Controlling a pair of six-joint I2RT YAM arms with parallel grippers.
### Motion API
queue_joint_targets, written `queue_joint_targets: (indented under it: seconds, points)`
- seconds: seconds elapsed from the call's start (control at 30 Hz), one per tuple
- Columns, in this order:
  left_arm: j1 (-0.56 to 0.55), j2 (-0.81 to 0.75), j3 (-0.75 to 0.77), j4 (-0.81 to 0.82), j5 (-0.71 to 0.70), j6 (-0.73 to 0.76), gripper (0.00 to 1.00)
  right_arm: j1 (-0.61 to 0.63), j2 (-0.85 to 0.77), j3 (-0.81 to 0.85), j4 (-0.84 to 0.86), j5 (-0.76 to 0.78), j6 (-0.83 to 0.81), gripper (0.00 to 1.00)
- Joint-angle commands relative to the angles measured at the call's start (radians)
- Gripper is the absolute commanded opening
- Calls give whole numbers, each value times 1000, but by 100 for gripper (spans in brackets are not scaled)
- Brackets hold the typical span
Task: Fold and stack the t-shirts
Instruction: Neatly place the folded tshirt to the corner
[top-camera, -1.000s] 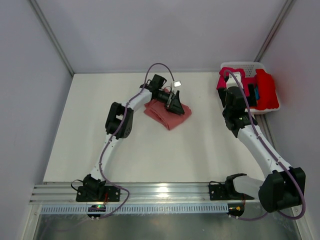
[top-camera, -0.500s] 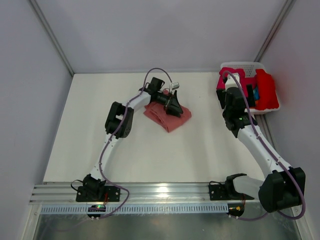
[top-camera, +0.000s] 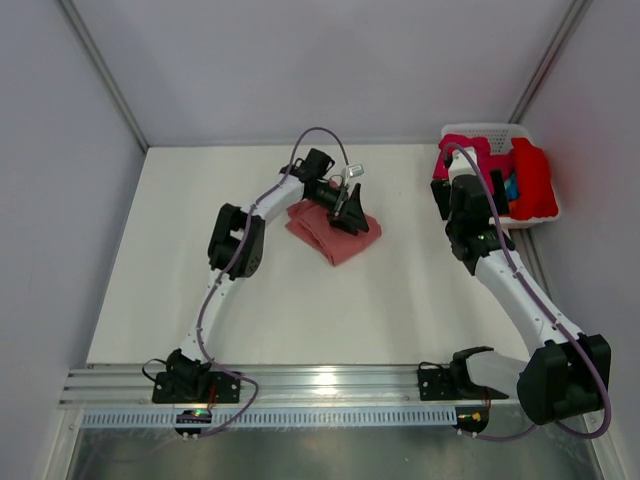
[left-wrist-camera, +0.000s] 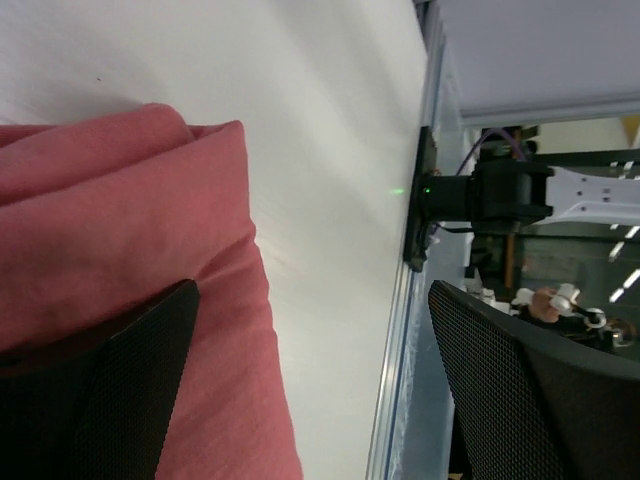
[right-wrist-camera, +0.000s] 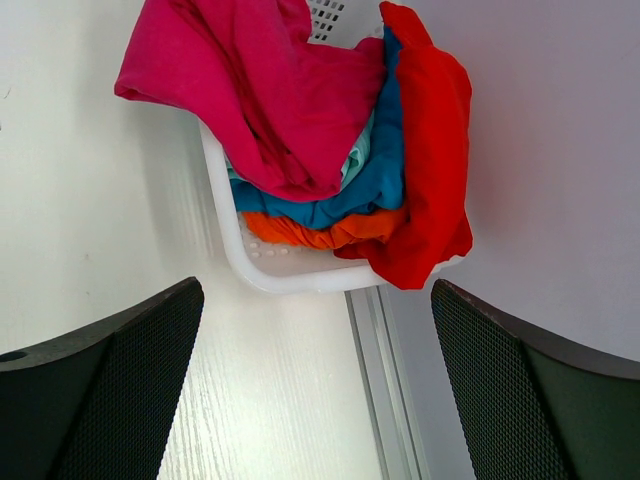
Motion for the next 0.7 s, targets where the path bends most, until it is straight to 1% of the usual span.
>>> queue_joint_targets:
  seconds: [0.0,0.07,0.17,0.27,0.37,0.4,0.47,0.5,0.53,0.63,0.67]
  points:
    - [-14,-150,41,-294,-173,227,99,-5,-15,0,23,-13,20,99]
    - [-14,-218,29,-330,-166,241,99,-5,-14,3,25,-8,25,99]
    - [-15,-306,-6,-331,-161,235,99,-5,-9,5,32,4,26,99]
    - [-20,-366,-58,-342,-156,235,99,-5,-1,6,34,15,25,99]
    - [-38,-398,-101,-393,-149,269,99,-5,8,9,34,20,22,99]
    - [-43,-397,-109,-453,-144,304,99,-5,11,9,32,18,22,99]
    - [-60,-389,-121,-511,-124,377,99,-7,14,12,31,20,23,99]
    - [-65,-369,-126,-570,-118,408,99,-5,16,12,31,20,23,99]
    - [-68,-356,-129,-598,-98,466,99,-5,17,14,29,15,25,99]
    - [-78,-285,-112,-694,-48,534,99,-5,22,14,29,15,25,99]
    - [-81,-262,-98,-727,-38,589,99,-5,23,14,29,16,25,99]
